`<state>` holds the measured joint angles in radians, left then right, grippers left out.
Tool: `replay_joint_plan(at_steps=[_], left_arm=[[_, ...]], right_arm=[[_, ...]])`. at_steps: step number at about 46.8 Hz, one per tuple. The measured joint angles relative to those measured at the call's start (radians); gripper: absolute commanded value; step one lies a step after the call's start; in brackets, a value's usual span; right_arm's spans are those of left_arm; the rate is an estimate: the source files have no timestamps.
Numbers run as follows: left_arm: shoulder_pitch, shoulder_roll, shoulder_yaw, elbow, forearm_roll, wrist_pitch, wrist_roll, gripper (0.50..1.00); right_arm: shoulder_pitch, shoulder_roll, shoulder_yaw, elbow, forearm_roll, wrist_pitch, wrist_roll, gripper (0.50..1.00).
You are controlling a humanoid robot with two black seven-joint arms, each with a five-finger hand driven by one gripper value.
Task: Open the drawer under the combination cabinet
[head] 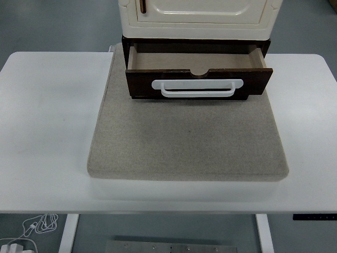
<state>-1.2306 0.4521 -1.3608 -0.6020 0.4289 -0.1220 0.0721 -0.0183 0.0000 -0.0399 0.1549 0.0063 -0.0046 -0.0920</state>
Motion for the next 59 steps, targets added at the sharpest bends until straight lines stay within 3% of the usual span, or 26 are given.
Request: replay_joint_plan(at_steps=[11,26,37,46,59], left_arm=[[0.036,-0.02,0.051,0.195,-0.156,-0.022,0.016,1.0],[0.183,-0.098,0.126,0.2,-0.308,-0.193,0.016,1.0],[0.221,-0.143,0.126,0.202,-0.321,-0.288,-0.001,1.0],[0.221,-0.17,0.126,0.204,-0.381,-0.287,-0.005,1.0],[0.221,-0.212,0.126,0.206,-0.433,-0.228,-0.064,1.0]], right_arm=[[0.0,0.0,0.0,0.0,0.0,0.0,0.0,0.928],[0.0,0.0,0.003,0.0,0.001,0.003,0.001,0.928],[0.0,0.0,0.002,0.0,0.001,0.005,0.001,0.928],[-0.001,0.0,0.001,0.0,0.0,0.005,0.001,0.928],[-0.009,0.0,0.002,0.0,-0.002,0.005,0.001,0.928]])
